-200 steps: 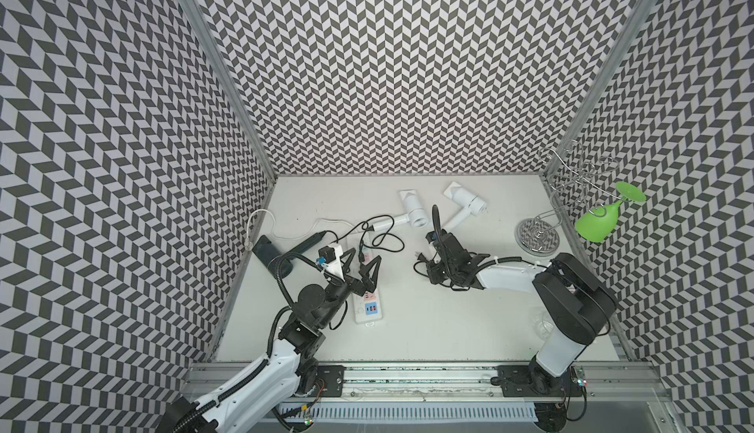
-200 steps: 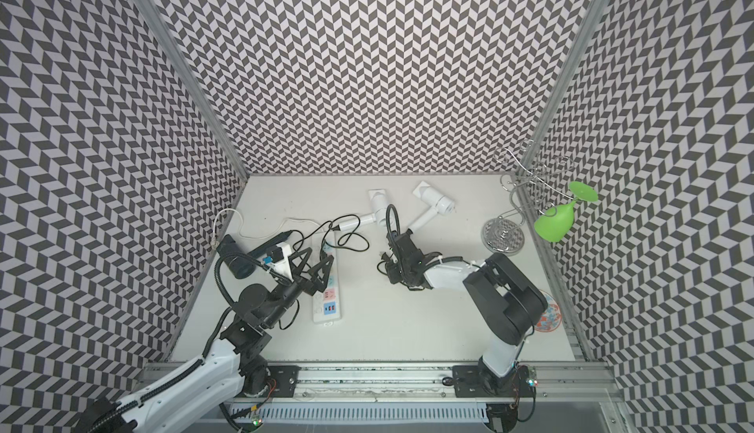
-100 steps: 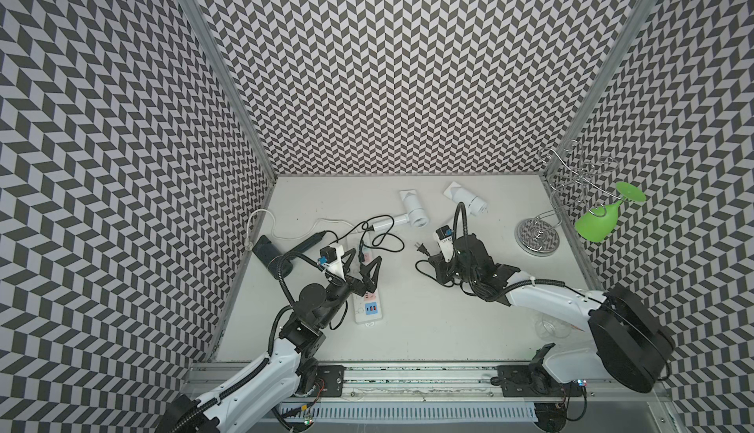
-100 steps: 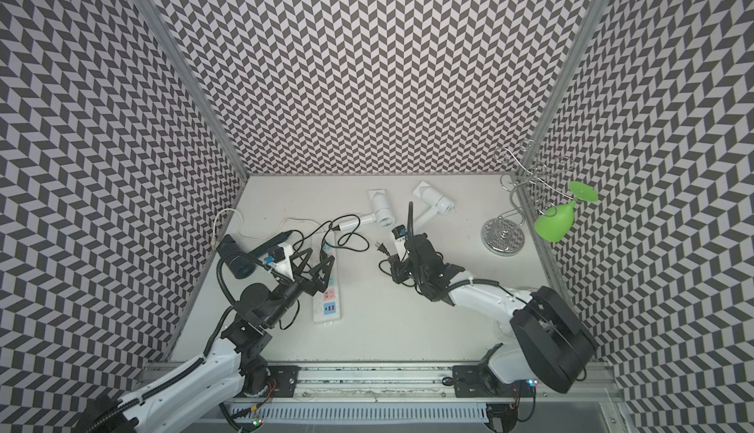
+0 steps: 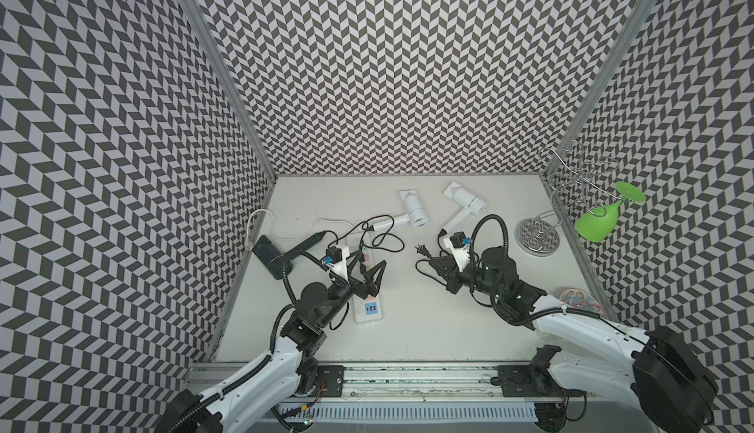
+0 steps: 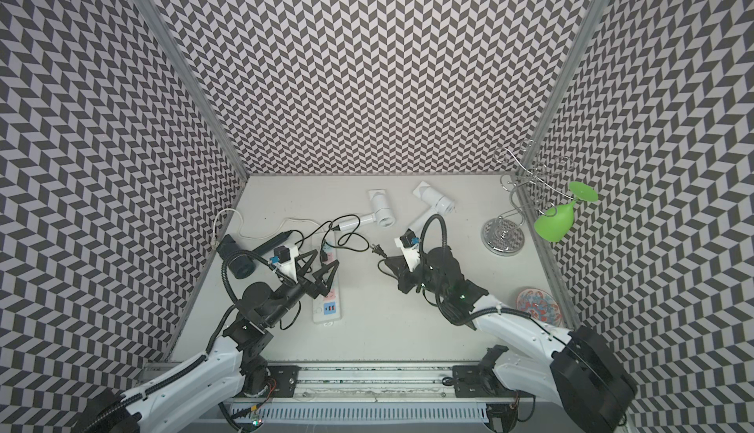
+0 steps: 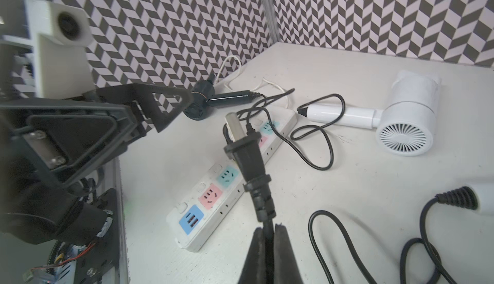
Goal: Charge the blow dryers
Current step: Pick up the plug from the center of the board.
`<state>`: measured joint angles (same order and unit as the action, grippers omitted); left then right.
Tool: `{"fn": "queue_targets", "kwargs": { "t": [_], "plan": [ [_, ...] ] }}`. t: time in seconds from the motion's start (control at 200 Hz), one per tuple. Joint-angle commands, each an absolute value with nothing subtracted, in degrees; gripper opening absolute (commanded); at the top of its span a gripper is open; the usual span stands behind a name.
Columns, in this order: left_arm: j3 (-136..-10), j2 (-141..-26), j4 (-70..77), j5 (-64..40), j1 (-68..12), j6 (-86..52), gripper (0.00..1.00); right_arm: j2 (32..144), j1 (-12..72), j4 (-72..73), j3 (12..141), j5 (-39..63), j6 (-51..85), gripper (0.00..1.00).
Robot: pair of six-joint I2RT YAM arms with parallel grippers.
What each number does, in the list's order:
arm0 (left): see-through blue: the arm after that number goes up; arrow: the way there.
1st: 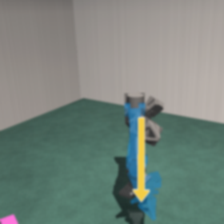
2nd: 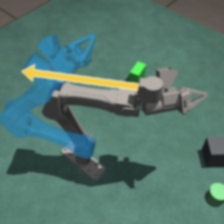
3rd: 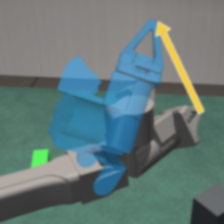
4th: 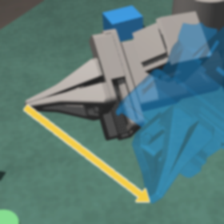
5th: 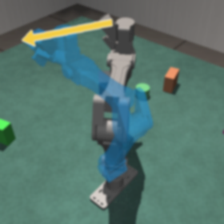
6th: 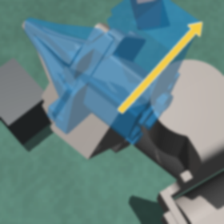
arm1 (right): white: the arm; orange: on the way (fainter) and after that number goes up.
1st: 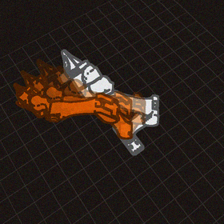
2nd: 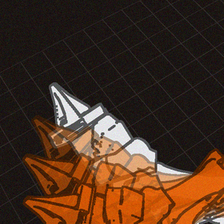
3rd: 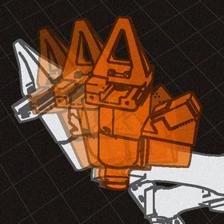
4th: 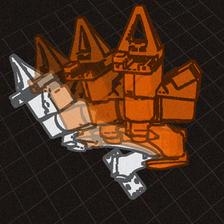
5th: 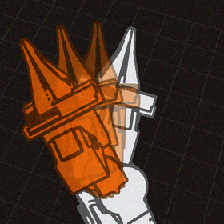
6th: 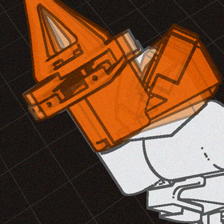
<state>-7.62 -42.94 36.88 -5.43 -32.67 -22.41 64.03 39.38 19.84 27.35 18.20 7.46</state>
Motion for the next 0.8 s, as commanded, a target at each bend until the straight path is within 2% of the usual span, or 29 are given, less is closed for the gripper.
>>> {"fn": "queue_targets", "kwargs": {
  "t": [0.0,0.215,0.566,0.796],
  "plan": [
    [-9.58,-44.42,41.36,-10.07,-32.91,-24.17,0.99,61.59,39.76,27.61,25.9,24.7,5.0,0.0],
    [-10.22,-49.32,48.07,-22.99,-30.64,-26.95,0.99,61.28,39.77,26.5,26.19,30.56,4.51,0.0],
    [-9.82,-57.7,62.74,-39.55,-27.84,-32.73,0.99,69.83,39.74,18.35,32.08,43.51,0.99,0.0],
    [-9.69,-58.58,64.46,-41.33,-27.69,-32.72,0.88,73.89,38.9,18.19,33.64,51.09,2.04,0.0]
  ]
}}
